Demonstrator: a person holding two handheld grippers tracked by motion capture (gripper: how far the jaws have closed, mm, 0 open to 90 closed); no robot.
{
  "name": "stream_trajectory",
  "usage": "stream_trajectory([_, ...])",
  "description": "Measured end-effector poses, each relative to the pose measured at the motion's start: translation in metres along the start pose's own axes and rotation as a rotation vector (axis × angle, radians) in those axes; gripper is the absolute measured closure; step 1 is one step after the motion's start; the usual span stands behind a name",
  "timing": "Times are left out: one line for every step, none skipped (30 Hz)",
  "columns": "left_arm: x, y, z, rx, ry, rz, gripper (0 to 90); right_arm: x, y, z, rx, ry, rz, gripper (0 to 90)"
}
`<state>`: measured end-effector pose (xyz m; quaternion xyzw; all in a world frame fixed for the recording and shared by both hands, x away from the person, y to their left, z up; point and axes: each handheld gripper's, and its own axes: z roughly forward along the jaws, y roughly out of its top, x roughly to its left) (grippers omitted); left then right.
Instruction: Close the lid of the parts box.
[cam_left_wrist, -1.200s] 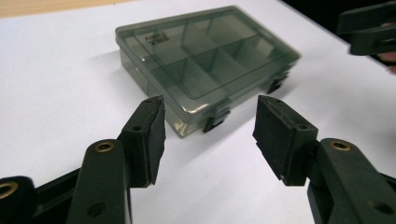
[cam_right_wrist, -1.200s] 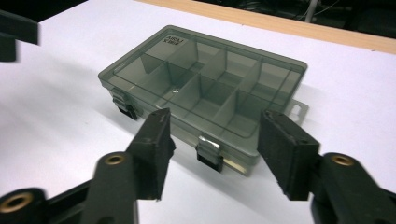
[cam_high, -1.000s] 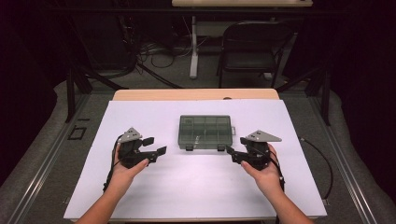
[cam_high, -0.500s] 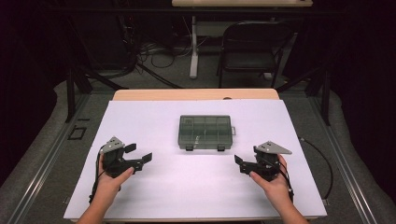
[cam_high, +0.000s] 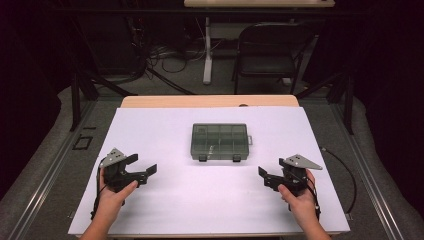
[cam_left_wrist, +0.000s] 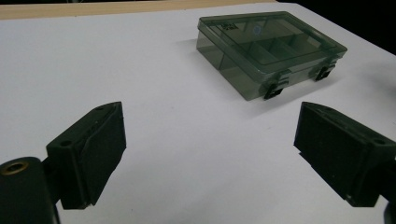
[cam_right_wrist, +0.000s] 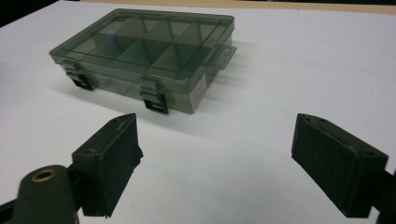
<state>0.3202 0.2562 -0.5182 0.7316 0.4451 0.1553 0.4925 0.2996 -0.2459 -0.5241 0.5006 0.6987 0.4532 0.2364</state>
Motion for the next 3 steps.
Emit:
stream_trajectory([0.0009,0.0002,-0.001,0.002,0.003,0.004,8.9,-0.0007,-0.0002,-0.0004,-0.005,-0.008,-0.004,14.7])
stream_trajectory([0.0016,0.0004,-0.0015,0.002,0.006,0.012,8.1,-0.0019,-0.0005,-0.0012,-0.008,-0.012,-0.009,14.7])
stream_trajectory([0.0024,0.0007,-0.0022,0.002,0.003,0.014,6.7,-0.0027,-0.001,-0.0012,-0.02,-0.018,-0.009,14.8])
